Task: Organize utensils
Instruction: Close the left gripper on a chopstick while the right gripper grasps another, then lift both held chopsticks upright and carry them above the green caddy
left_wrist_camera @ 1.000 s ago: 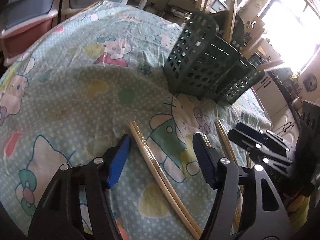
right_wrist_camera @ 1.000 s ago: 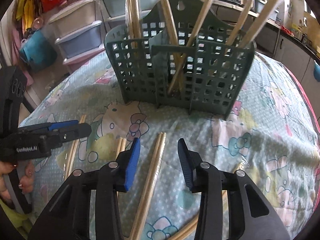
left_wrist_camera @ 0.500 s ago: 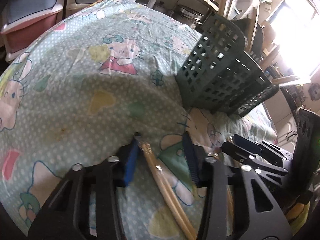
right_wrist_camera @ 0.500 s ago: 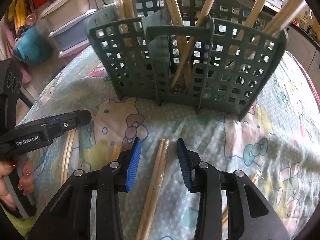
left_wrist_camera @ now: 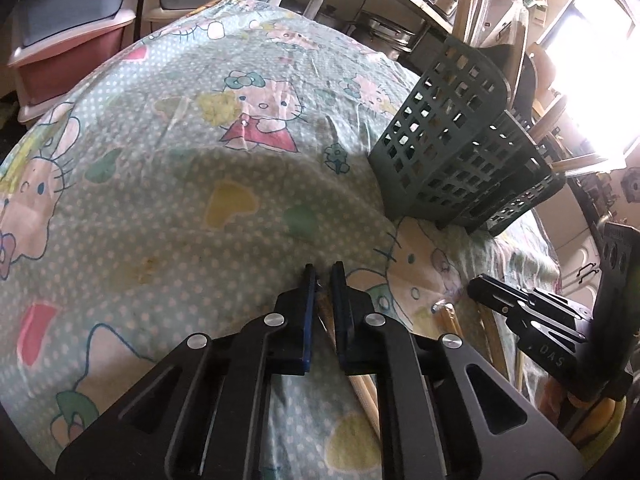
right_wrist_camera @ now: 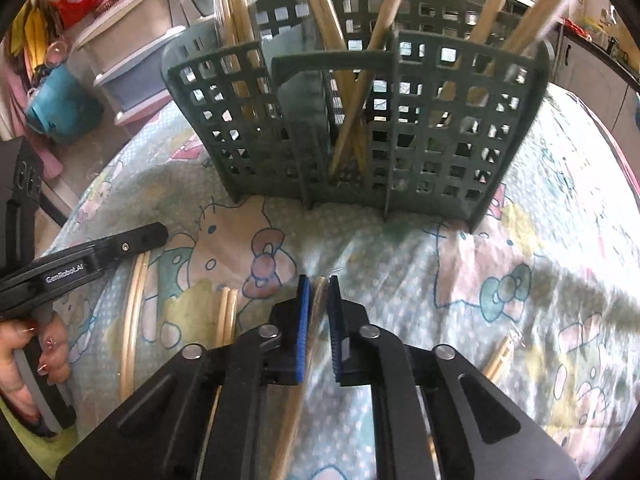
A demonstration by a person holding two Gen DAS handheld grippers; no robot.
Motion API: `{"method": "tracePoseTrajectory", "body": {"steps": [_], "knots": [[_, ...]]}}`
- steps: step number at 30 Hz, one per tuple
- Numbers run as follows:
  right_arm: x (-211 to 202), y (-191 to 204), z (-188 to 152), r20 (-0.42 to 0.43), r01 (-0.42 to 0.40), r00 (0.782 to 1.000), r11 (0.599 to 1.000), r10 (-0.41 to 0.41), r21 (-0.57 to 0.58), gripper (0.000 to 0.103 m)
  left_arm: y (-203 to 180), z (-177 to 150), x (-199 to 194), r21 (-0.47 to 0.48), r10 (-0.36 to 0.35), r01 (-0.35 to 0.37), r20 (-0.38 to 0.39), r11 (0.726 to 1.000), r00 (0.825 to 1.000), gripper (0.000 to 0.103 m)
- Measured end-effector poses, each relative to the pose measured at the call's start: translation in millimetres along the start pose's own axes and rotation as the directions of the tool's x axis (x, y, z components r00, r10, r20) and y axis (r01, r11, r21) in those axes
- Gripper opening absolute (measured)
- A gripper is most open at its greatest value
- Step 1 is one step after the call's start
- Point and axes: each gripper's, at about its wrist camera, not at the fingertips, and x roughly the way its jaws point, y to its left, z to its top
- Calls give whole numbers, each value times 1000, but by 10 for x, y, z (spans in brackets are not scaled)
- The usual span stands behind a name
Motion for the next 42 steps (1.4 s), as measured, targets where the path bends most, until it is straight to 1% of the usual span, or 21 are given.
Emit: {"method": "tracePoseTrajectory", "body": {"steps": [5, 7, 13, 19, 24, 28, 30, 33, 37, 42], "knots": [[-225, -153, -96, 56, -50, 997, 998, 48, 40, 6, -149, -28, -182, 58, -20, 17, 53, 998, 998, 4], [-365, -193, -123, 95, -70, 993, 997, 66, 44, 6, -226, -15, -268, 76, -39, 33, 74, 997, 997, 3], [-714, -234, -156, 190, -80, 979, 996, 72, 35, 6, -427, 53, -492, 112, -85, 71, 131, 991, 988, 3], [-1076, -196, -172, 283, -76, 957, 997, 67, 23, 5, -664, 131, -706, 163, -131, 101, 188, 982, 973, 3], [-1436, -157, -177, 373, -64, 926, 998, 64, -13, 5, -868, 224, -866, 210, -165, 116, 235, 971, 958, 3], [-1646, -158, -185, 433, -55, 900, 998, 58, -20, 5, -1020, 297, -978, 240, -199, 135, 265, 961, 943, 3], [-1739, -128, -175, 467, -44, 883, 999, 51, -26, 5, -1080, 317, -1018, 250, -211, 142, 276, 958, 938, 3], [-1869, -120, -188, 507, -28, 861, 999, 35, -22, 5, -1155, 332, -1066, 264, -230, 154, 288, 952, 930, 3], [-1979, -139, -191, 545, -23, 838, 1000, 26, -12, 5, -1247, 364, -1131, 281, -254, 169, 304, 945, 918, 3], [-2118, -148, -210, 602, -23, 798, 1000, 19, 0, 5, -1357, 420, -1222, 304, -280, 180, 328, 935, 902, 2]]}}
